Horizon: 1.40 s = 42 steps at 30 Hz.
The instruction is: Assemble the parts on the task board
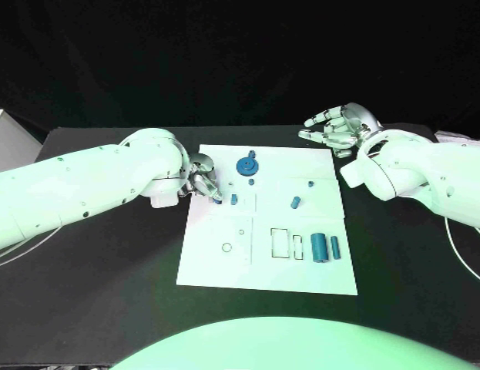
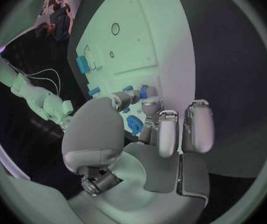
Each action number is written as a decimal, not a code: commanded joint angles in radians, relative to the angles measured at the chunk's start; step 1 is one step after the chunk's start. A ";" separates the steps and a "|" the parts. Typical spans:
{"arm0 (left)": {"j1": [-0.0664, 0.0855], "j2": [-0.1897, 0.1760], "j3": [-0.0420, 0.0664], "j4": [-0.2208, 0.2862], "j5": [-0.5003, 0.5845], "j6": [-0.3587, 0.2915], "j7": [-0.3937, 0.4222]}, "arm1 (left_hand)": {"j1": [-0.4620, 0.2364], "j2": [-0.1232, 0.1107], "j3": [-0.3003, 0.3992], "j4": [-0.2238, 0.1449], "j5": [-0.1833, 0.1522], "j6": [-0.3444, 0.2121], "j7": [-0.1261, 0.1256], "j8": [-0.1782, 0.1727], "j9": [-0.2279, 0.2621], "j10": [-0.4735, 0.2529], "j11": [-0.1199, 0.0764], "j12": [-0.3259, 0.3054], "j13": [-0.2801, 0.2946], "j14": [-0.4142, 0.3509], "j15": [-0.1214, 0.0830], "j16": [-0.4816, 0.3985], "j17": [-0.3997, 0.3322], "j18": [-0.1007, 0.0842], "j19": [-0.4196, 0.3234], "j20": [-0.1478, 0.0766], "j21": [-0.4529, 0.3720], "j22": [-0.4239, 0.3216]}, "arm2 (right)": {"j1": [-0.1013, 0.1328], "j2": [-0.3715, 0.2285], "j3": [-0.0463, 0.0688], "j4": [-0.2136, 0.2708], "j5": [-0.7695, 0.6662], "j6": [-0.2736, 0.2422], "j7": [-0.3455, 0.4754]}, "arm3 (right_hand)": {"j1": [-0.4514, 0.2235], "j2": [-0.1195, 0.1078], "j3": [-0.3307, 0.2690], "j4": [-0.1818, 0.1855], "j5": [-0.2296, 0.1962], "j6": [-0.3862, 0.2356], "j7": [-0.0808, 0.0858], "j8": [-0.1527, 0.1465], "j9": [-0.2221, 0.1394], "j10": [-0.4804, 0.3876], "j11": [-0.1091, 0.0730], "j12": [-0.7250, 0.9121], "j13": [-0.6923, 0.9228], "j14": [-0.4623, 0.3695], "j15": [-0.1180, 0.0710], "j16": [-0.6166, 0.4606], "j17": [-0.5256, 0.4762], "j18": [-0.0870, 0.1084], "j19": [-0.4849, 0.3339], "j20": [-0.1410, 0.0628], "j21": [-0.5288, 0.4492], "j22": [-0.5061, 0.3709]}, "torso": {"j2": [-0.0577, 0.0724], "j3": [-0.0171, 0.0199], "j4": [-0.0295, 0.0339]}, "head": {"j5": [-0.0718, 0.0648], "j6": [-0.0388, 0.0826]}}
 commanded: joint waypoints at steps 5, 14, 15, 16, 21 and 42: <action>-0.002 0.005 -0.001 0.002 0.013 -0.013 0.003 | -0.019 -0.003 0.182 -0.183 0.000 0.017 -0.009 0.005 -0.005 0.010 -0.002 0.007 0.008 0.104 -0.011 0.004 0.263 -0.011 0.003 -0.001 0.003 0.029 | -0.001 0.001 0.000 0.000 -0.006 0.015 0.013 | -0.009 0.001 0.004 0.000 0.004 -0.008 -0.002 0.005 0.001 0.002 -0.005 -0.004 -0.003 0.064 -0.003 -0.006 0.122 0.010 0.011 -0.003 -0.008 0.098 | 0.000 0.0005 -0.0001 | -0.002 0.000; -0.002 0.010 -0.001 -0.002 0.022 -0.029 0.004 | -0.053 -0.010 0.139 -0.158 -0.009 0.019 -0.017 0.008 -0.013 0.019 -0.008 0.006 0.011 0.104 -0.015 0.004 0.263 -0.011 0.004 -0.004 0.002 0.029 | -0.001 0.000 0.000 0.000 -0.006 0.014 0.013 | -0.009 0.001 0.004 0.000 0.004 -0.008 -0.002 0.005 0.001 0.002 -0.005 -0.004 -0.003 0.064 -0.003 -0.006 0.122 0.010 0.011 -0.003 -0.008 0.098 | 0.000 0.0000 -0.0006 | -0.004 0.000; -0.002 0.010 -0.001 -0.002 0.023 -0.030 0.004 | -0.058 -0.011 0.132 -0.154 -0.010 0.019 -0.019 0.008 -0.014 0.019 -0.009 0.005 0.011 0.104 -0.016 0.004 0.263 -0.011 0.004 -0.005 0.001 0.029 | -0.001 0.000 0.000 0.000 -0.006 0.014 0.013 | -0.009 0.001 0.004 0.000 0.004 -0.008 -0.002 0.005 0.001 0.002 -0.005 -0.004 -0.003 0.064 -0.003 -0.006 0.122 0.010 0.011 -0.003 -0.008 0.098 | 0.001 0.0003 -0.0008 | -0.004 0.000; -0.002 0.011 -0.001 -0.003 0.024 -0.033 0.004 | -0.059 -0.011 0.130 -0.152 -0.010 0.019 -0.019 0.008 -0.015 0.019 -0.009 0.005 0.011 0.104 -0.016 0.004 0.263 -0.011 0.004 -0.005 0.002 0.030 | -0.001 0.000 0.000 0.000 -0.006 0.014 0.013 | -0.009 0.001 0.004 0.000 0.004 -0.008 -0.002 0.005 0.001 0.002 -0.005 -0.004 -0.003 0.064 -0.003 -0.006 0.122 0.010 0.011 -0.003 -0.008 0.098 | 0.001 0.0004 -0.0008 | -0.004 0.000; -0.002 0.014 -0.001 -0.008 0.027 -0.047 0.004 | -0.079 -0.014 0.086 -0.128 -0.017 0.022 -0.024 0.008 -0.023 0.016 -0.012 -0.001 0.007 0.104 -0.019 0.004 0.263 -0.011 0.003 -0.009 -0.001 0.027 | -0.001 0.000 0.000 0.000 -0.006 0.013 0.013 | -0.009 0.001 0.004 0.000 0.004 -0.008 -0.002 0.005 0.001 0.002 -0.005 -0.004 -0.003 0.064 -0.003 -0.006 0.122 0.010 0.011 -0.003 -0.008 0.098 | 0.001 -0.0003 -0.0006 | -0.007 0.000; -0.003 0.017 -0.002 -0.017 0.033 -0.002 -0.008 | -0.031 0.005 0.060 -0.138 -0.010 0.020 -0.026 0.004 -0.043 0.014 -0.017 -0.003 0.014 0.104 -0.023 0.004 0.263 -0.010 0.001 -0.013 -0.005 0.023 | -0.001 -0.001 0.000 0.000 -0.006 0.016 0.012 | -0.009 0.001 0.004 0.000 0.004 -0.008 -0.002 0.005 0.001 0.002 -0.005 -0.004 -0.003 0.064 -0.003 -0.006 0.122 0.010 0.011 -0.003 -0.008 0.098 | 0.000 -0.0005 -0.0002 | -0.009 0.000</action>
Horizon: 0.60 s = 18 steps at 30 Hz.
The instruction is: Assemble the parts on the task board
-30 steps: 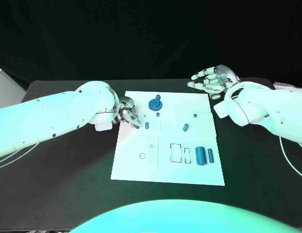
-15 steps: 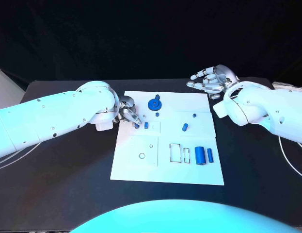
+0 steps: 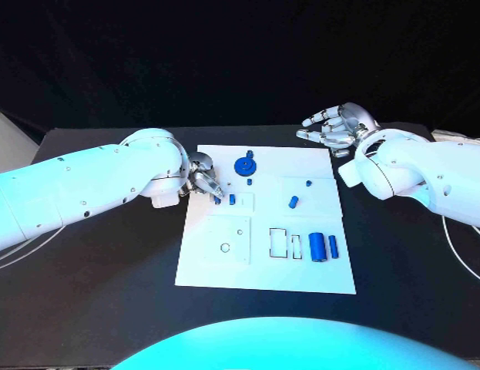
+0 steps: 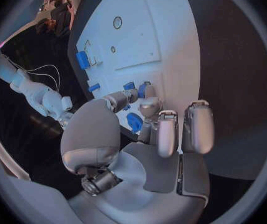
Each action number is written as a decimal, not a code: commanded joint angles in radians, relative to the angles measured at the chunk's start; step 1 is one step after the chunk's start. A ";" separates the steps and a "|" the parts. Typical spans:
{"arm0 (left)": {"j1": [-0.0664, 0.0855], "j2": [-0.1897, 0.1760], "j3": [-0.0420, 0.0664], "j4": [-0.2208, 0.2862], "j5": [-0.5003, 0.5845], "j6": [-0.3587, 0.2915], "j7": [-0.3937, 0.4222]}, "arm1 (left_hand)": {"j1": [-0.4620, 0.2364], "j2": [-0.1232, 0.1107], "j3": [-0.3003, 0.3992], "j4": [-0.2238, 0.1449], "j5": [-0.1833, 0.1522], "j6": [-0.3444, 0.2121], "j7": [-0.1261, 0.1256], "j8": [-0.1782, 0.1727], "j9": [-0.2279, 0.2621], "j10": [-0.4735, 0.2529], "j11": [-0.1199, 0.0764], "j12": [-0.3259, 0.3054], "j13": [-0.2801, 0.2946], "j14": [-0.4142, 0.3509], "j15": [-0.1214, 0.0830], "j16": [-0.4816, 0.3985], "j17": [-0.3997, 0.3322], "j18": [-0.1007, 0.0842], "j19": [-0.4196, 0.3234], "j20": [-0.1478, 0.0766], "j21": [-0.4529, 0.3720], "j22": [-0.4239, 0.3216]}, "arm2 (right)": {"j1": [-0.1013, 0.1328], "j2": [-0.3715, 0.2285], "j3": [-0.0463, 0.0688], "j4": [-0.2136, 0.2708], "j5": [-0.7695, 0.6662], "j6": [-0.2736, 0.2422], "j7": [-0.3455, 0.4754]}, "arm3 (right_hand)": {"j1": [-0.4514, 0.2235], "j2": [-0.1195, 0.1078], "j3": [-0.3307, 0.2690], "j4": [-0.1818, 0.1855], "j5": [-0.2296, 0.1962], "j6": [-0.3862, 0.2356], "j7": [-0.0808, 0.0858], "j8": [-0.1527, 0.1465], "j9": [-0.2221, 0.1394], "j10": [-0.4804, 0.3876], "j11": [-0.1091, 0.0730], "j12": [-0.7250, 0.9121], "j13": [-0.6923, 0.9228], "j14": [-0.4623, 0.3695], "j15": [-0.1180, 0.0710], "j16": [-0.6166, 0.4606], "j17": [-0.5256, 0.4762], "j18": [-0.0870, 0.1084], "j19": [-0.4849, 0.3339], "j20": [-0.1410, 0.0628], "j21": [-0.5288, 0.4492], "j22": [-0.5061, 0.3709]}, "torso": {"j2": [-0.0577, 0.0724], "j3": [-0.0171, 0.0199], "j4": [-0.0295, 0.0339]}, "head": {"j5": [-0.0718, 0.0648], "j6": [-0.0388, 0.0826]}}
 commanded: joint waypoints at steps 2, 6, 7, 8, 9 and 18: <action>-0.003 0.001 -0.002 0.001 0.008 0.024 -0.005 | 0.072 0.034 0.060 -0.053 0.011 -0.009 0.003 0.001 -0.005 0.001 -0.005 -0.008 0.002 0.104 -0.006 0.004 0.263 -0.010 -0.002 -0.008 -0.005 0.024 | -0.001 0.000 0.000 0.000 -0.006 0.016 0.011 | -0.009 0.001 0.004 0.000 0.004 -0.005 0.001 0.005 0.001 0.002 -0.005 -0.004 0.000 0.064 -0.003 -0.006 0.123 0.010 0.011 -0.003 -0.003 0.098 | 0.000 0.0001 -0.0002 | 0.001 0.000; -0.003 -0.001 -0.002 0.002 0.004 0.026 -0.007 | 0.082 0.040 0.086 -0.066 0.014 -0.008 0.006 0.004 -0.006 0.001 -0.002 -0.010 0.002 0.104 -0.004 0.004 0.263 -0.010 -0.001 -0.006 -0.004 0.025 | -0.001 0.000 0.000 0.000 -0.006 0.016 0.011 | -0.009 0.001 0.004 0.000 0.004 -0.005 0.001 0.005 0.001 0.002 -0.005 -0.004 0.000 0.064 -0.003 -0.006 0.123 0.010 0.011 -0.003 -0.003 0.098 | 0.000 -0.0004 0.0004 | 0.001 0.000; -0.003 -0.001 -0.002 0.002 0.002 0.026 -0.008 | 0.082 0.041 0.087 -0.066 0.014 -0.008 0.006 0.004 -0.006 0.001 -0.002 -0.010 0.002 0.104 -0.004 0.004 0.263 -0.011 0.000 -0.006 -0.004 0.026 | -0.001 0.000 0.000 0.000 -0.006 0.016 0.011 | -0.009 0.001 0.004 0.000 0.004 -0.005 0.001 0.005 0.001 0.002 -0.005 -0.004 0.000 0.064 -0.003 -0.006 0.123 0.010 0.011 -0.003 -0.003 0.098 | 0.000 -0.0005 0.0006 | 0.001 0.000; -0.003 -0.001 -0.002 0.002 0.001 0.027 -0.008 | 0.083 0.041 0.091 -0.068 0.015 -0.008 0.006 0.005 -0.006 0.002 -0.001 -0.010 0.003 0.104 -0.004 0.004 0.263 -0.011 0.000 -0.006 -0.004 0.027 | -0.001 0.000 0.000 0.000 -0.006 0.016 0.011 | -0.009 0.001 0.004 0.000 0.004 -0.005 0.001 0.005 0.001 0.002 -0.005 -0.004 0.000 0.064 -0.003 -0.006 0.123 0.010 0.011 -0.003 -0.003 0.098 | 0.000 -0.0005 0.0007 | 0.001 0.000; -0.003 -0.002 -0.002 0.002 0.000 0.028 -0.008 | 0.083 0.042 0.093 -0.068 0.015 -0.008 0.007 0.005 -0.006 0.002 -0.001 -0.010 0.003 0.104 -0.003 0.004 0.263 -0.011 0.001 -0.005 -0.003 0.028 | -0.001 0.000 0.000 0.000 -0.006 0.016 0.011 | -0.009 0.001 0.004 0.000 0.004 -0.005 0.001 0.005 0.001 0.002 -0.005 -0.004 0.000 0.064 -0.003 -0.006 0.123 0.010 0.011 -0.003 -0.003 0.098 | 0.000 -0.0006 0.0006 | 0.001 0.000; -0.004 -0.004 -0.002 0.003 -0.006 0.023 -0.010 | 0.084 0.044 0.103 -0.071 0.016 -0.007 0.007 0.007 -0.006 0.003 0.000 -0.008 0.006 0.104 -0.003 0.004 0.263 -0.011 0.003 -0.005 -0.002 0.030 | -0.001 0.000 0.000 0.000 -0.006 0.016 0.012 | -0.009 0.001 0.004 0.000 0.004 -0.005 0.001 0.005 0.001 0.002 -0.005 -0.004 0.000 0.064 -0.003 -0.006 0.123 0.010 0.011 -0.003 -0.003 0.098 | 0.000 -0.0013 0.0012 | 0.000 0.000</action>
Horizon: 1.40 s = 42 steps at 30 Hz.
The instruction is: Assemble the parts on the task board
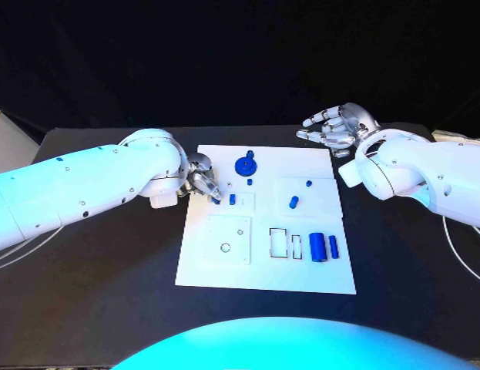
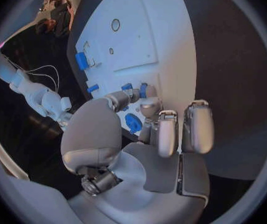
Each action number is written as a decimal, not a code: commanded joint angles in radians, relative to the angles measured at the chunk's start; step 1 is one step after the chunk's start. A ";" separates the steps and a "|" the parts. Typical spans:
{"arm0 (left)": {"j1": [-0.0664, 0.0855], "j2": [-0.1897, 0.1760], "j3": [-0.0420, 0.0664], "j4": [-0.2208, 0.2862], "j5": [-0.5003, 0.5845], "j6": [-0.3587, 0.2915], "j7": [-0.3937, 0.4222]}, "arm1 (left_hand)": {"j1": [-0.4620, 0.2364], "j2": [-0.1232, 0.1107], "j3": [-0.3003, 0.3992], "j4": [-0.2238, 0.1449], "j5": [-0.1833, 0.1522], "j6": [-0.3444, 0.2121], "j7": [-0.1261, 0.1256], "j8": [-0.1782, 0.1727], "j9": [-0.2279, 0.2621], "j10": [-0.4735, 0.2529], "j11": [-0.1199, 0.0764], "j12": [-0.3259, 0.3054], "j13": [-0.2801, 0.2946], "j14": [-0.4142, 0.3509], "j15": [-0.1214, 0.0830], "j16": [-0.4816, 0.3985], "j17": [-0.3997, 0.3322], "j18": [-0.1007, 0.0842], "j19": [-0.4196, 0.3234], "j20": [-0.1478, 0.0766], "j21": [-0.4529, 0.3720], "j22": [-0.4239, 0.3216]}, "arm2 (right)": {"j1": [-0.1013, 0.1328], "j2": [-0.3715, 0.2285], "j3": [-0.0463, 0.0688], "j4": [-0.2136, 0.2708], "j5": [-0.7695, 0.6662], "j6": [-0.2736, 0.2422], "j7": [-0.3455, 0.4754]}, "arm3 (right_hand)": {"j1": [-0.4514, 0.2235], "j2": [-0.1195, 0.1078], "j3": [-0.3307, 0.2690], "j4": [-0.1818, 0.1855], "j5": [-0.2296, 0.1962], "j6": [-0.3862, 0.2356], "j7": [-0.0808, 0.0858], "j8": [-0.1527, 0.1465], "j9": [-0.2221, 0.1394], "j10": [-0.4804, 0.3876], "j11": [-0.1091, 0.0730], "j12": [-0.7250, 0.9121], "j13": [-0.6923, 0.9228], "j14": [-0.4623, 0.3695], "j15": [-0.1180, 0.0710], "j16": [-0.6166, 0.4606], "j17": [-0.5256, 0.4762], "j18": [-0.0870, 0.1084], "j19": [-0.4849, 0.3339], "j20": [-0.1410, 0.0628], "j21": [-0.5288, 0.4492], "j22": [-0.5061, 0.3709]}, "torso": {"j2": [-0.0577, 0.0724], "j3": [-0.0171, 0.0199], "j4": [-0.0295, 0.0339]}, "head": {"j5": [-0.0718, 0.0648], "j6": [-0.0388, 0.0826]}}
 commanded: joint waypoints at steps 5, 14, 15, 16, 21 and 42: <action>-0.003 0.002 -0.002 0.004 -0.005 0.012 -0.004 | 0.043 0.038 0.091 -0.084 0.005 0.003 -0.002 0.005 0.001 0.003 -0.001 -0.005 -0.001 0.104 -0.003 0.004 0.263 -0.012 0.007 -0.001 -0.001 0.031 | -0.001 0.000 0.000 0.000 -0.006 0.015 0.012 | -0.015 0.003 0.005 0.001 0.005 -0.006 0.001 0.006 0.002 0.002 -0.005 -0.004 -0.003 0.065 -0.004 -0.007 0.122 0.011 0.012 -0.004 -0.005 0.098 | 0.000 -0.0004 0.0001 | 0.000 0.000; -0.003 0.003 -0.002 0.004 -0.007 0.009 -0.004 | 0.042 0.041 0.095 -0.083 0.003 0.003 -0.001 0.005 0.001 0.003 0.000 -0.007 -0.003 0.104 -0.003 0.004 0.263 -0.011 0.006 -0.001 -0.001 0.031 | -0.001 0.000 0.000 0.000 -0.006 0.015 0.013 | -0.015 0.003 0.005 0.001 0.005 -0.006 0.001 0.006 0.002 0.002 -0.005 -0.004 -0.003 0.065 -0.004 -0.007 0.122 0.011 0.012 -0.004 -0.005 0.098 | 0.000 0.0005 0.0002 | 0.000 0.000; -0.003 0.004 -0.002 0.005 -0.007 0.009 -0.004 | 0.042 0.041 0.095 -0.083 0.003 0.003 -0.001 0.005 0.001 0.003 0.000 -0.006 -0.003 0.104 -0.002 0.004 0.263 -0.011 0.006 -0.001 -0.002 0.030 | -0.001 0.000 0.000 0.000 -0.006 0.015 0.013 | -0.015 0.003 0.005 0.001 0.005 -0.006 0.001 0.006 0.002 0.002 -0.005 -0.004 -0.003 0.065 -0.004 -0.007 0.122 0.011 0.012 -0.004 -0.005 0.098 | 0.000 0.0006 -0.0001 | 0.000 0.000; -0.003 0.004 -0.002 0.005 -0.006 0.010 -0.004 | 0.042 0.041 0.095 -0.083 0.003 0.003 -0.001 0.005 0.001 0.003 0.000 -0.006 -0.003 0.104 -0.002 0.004 0.263 -0.011 0.006 -0.001 -0.002 0.030 | -0.001 0.000 0.000 0.000 -0.006 0.015 0.013 | -0.015 0.003 0.005 0.001 0.005 -0.006 0.001 0.006 0.002 0.002 -0.005 -0.004 -0.003 0.065 -0.004 -0.007 0.122 0.011 0.012 -0.004 -0.005 0.098 | 0.000 0.0006 -0.0001 | 0.000 0.000; -0.004 0.005 -0.002 0.005 -0.001 0.012 -0.002 | 0.032 0.032 0.093 -0.083 -0.002 0.003 0.000 0.007 0.000 0.009 0.001 0.000 0.007 0.104 -0.001 0.004 0.263 -0.011 0.005 0.000 -0.002 0.029 | -0.001 0.000 0.000 0.000 -0.006 0.015 0.013 | -0.015 0.003 0.005 0.001 0.005 -0.006 0.001 0.006 0.002 0.002 -0.005 -0.004 -0.003 0.065 -0.004 -0.007 0.122 0.011 0.012 -0.004 -0.005 0.098 | 0.000 0.0009 -0.0009 | 0.001 0.000; -0.005 0.010 -0.002 0.000 0.013 0.004 0.002 | -0.051 -0.008 -0.014 -0.014 -0.014 0.015 -0.014 0.013 -0.015 0.016 -0.007 0.004 0.020 0.104 -0.006 0.004 0.263 -0.011 0.006 -0.003 -0.004 0.031 | -0.001 0.000 0.000 0.000 -0.006 0.015 0.013 | -0.015 0.003 0.005 0.001 0.005 -0.006 0.001 0.006 0.002 0.002 -0.005 -0.004 -0.003 0.065 -0.004 -0.007 0.122 0.011 0.012 -0.004 -0.005 0.098 | 0.000 0.0009 -0.0006 | -0.002 0.000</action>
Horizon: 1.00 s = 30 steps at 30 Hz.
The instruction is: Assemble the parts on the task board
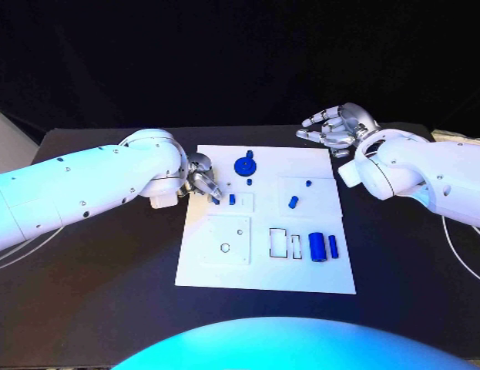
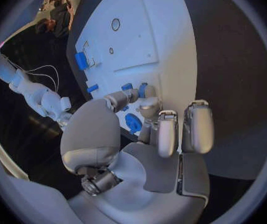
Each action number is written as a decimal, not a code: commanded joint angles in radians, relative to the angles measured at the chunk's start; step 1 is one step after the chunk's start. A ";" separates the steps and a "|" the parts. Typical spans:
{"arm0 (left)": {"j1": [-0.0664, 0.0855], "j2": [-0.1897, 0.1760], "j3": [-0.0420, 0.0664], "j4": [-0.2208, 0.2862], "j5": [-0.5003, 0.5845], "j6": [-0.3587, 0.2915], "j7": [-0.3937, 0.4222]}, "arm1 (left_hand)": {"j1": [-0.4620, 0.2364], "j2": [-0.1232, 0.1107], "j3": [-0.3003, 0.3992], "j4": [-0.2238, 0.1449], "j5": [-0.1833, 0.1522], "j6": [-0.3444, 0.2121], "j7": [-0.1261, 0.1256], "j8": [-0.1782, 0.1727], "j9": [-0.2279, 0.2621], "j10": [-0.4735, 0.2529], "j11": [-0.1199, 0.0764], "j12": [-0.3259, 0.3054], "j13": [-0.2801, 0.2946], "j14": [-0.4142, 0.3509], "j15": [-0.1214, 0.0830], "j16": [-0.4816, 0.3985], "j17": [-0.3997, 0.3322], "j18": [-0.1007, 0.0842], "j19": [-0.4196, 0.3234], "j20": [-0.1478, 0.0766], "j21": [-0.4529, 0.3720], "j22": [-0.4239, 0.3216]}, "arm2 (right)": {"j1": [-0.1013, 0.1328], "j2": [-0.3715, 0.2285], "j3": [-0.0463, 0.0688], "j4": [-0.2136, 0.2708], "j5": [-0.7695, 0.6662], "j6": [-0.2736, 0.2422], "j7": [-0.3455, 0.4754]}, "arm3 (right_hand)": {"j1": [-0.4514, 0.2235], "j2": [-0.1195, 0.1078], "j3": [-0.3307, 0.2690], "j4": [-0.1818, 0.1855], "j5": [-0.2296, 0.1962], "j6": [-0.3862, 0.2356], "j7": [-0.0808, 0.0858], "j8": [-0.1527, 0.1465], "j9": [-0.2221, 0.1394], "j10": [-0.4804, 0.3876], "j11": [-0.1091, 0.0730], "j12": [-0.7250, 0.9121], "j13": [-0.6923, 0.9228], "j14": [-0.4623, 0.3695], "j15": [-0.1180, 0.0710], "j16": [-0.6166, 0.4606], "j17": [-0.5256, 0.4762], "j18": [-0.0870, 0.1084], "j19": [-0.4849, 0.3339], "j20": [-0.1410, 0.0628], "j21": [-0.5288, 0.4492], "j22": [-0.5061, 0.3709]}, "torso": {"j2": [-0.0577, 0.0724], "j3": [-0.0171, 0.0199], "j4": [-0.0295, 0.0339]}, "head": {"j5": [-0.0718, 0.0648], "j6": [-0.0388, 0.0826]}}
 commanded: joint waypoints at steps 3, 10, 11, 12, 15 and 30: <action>-0.004 0.006 -0.002 0.002 0.013 0.004 0.006 | -0.013 -0.002 -0.017 0.005 -0.005 0.005 -0.004 0.000 -0.004 0.001 -0.003 0.004 0.002 0.104 -0.007 0.004 0.263 -0.011 0.006 -0.003 -0.004 0.030 | -0.001 0.000 0.000 0.000 -0.006 0.014 0.012 | -0.009 -0.003 0.005 0.001 0.005 -0.006 0.001 0.006 0.001 0.002 -0.005 -0.004 -0.001 0.065 -0.004 -0.003 0.122 0.011 0.012 -0.004 -0.005 0.097 | 0.000 -0.0006 0.0007 | -0.001 0.000; -0.005 0.006 -0.002 0.001 0.014 0.008 0.005 | -0.022 -0.008 -0.051 0.025 -0.007 0.008 -0.004 -0.002 -0.010 -0.001 -0.003 0.004 0.003 0.104 -0.007 0.004 0.263 -0.011 0.005 -0.004 -0.005 0.029 | -0.001 0.000 0.000 0.000 -0.006 0.014 0.012 | -0.012 -0.003 0.005 0.001 0.005 -0.007 0.001 0.008 0.001 -0.001 -0.005 -0.007 -0.005 0.064 -0.004 -0.005 0.119 0.011 0.011 -0.004 -0.009 0.095 | 0.000 -0.0007 0.0004 | -0.001 0.000; -0.005 0.006 -0.002 0.000 0.014 0.008 0.005 | -0.023 -0.009 -0.055 0.027 -0.007 0.009 -0.004 -0.002 -0.011 -0.001 -0.003 0.003 0.004 0.104 -0.007 0.004 0.263 -0.011 0.006 -0.004 -0.005 0.030 | -0.001 0.000 0.000 0.000 -0.006 0.014 0.012 | -0.012 -0.003 0.005 0.001 0.005 -0.007 0.001 0.008 0.001 -0.001 -0.005 -0.007 -0.005 0.064 -0.004 -0.005 0.119 0.011 0.011 -0.004 -0.009 0.095 | 0.000 -0.0007 0.0004 | -0.001 0.000; -0.005 0.006 -0.002 0.000 0.014 0.009 0.004 | -0.024 -0.010 -0.060 0.030 -0.007 0.009 -0.004 -0.002 -0.012 -0.001 -0.003 0.003 0.003 0.104 -0.007 0.004 0.263 -0.011 0.006 -0.004 -0.005 0.030 | -0.001 0.000 0.000 0.000 -0.006 0.014 0.012 | -0.012 -0.003 0.005 0.001 0.005 -0.007 0.001 0.008 0.001 -0.001 -0.005 -0.007 -0.005 0.064 -0.004 -0.005 0.119 0.011 0.011 -0.004 -0.009 0.095 | 0.000 -0.0007 0.0005 | -0.001 0.000; -0.005 0.006 -0.003 -0.001 0.014 0.011 0.003 | -0.028 -0.013 -0.076 0.039 -0.008 0.011 -0.004 -0.003 -0.015 -0.002 -0.003 0.003 0.004 0.104 -0.007 0.004 0.263 -0.011 0.006 -0.004 -0.005 0.030 | -0.001 0.000 0.000 0.000 -0.006 0.014 0.012 | -0.012 -0.003 0.005 0.001 0.005 -0.007 0.001 0.008 0.001 -0.001 -0.005 -0.007 -0.005 0.064 -0.004 -0.005 0.119 0.011 0.011 -0.004 -0.009 0.095 | 0.000 -0.0007 0.0005 | -0.001 0.000; -0.005 0.007 -0.003 -0.006 0.013 -0.003 0.001 | -0.041 -0.020 -0.166 0.092 -0.011 0.017 -0.002 -0.006 -0.027 -0.004 -0.002 0.001 0.006 0.104 -0.006 0.004 0.263 -0.011 0.006 -0.004 -0.007 0.029 | -0.001 0.000 0.000 0.000 -0.005 0.013 0.013 | -0.013 -0.003 0.005 0.001 0.005 -0.008 0.001 0.008 0.001 0.000 -0.005 -0.006 -0.005 0.064 -0.004 -0.006 0.118 0.011 0.011 -0.004 -0.009 0.094 | 0.000 -0.0001 -0.0004 | -0.003 0.000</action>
